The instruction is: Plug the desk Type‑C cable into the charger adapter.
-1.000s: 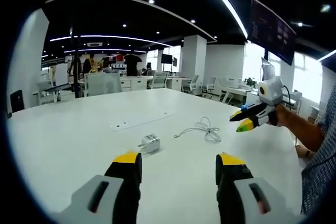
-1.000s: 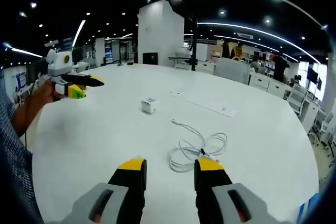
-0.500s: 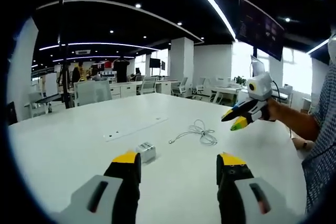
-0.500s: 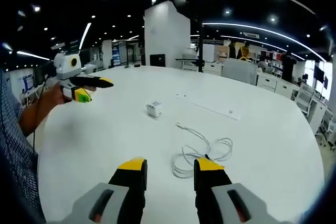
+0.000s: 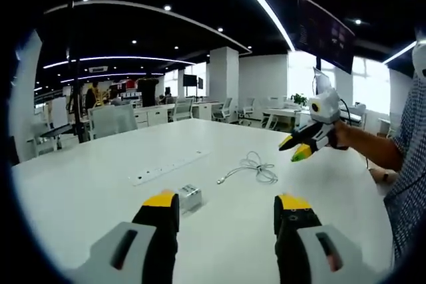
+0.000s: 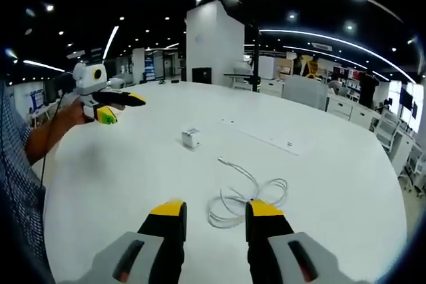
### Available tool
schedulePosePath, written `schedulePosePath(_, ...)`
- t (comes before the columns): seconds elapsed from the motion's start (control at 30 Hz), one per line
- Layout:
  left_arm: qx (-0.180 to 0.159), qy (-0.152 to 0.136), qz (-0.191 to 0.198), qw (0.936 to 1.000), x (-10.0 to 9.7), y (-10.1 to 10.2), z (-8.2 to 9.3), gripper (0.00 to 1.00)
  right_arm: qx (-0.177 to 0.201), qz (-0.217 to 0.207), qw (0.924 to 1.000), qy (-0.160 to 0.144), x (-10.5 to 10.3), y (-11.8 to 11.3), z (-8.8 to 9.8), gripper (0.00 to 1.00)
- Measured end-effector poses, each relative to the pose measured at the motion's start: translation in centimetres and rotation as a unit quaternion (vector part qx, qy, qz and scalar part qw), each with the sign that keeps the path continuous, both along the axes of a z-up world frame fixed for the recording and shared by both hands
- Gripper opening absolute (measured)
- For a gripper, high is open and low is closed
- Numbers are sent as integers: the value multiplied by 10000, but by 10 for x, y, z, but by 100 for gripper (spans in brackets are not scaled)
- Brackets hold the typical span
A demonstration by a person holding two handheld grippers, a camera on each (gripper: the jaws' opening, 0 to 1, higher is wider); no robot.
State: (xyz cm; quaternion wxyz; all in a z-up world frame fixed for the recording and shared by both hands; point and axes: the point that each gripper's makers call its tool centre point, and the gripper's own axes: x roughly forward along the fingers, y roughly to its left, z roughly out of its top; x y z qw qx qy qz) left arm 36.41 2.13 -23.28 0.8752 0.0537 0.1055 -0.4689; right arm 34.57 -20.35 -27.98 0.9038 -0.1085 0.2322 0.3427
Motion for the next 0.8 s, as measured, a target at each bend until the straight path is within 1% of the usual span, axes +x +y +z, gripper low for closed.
schedulePosePath(0.1,58,1,-41,10000,4,1,0,58,-40,18,10000,-28,2,0,3,37)
schedulePosePath(0.2,38,-26,-124,9999,6,0,2,58,-62,29,10000,-45,5,-1,5,37)
schedulePosePath(0.3,110,-61,-178,9998,9,-2,0,57,-82,57,9999,-44,7,0,5,37)
schedulePosePath(0.47,109,-37,-277,9996,15,-3,-5,57,-192,99,9998,-36,12,0,3,36)
schedulePosePath(0.7,224,-39,-424,9988,16,-8,-12,57,-257,174,9995,-14,21,1,0,36)
schedulePosePath(0.8,203,-35,-480,9986,18,-12,-12,57,-292,206,9994,-14,25,1,-1,36)
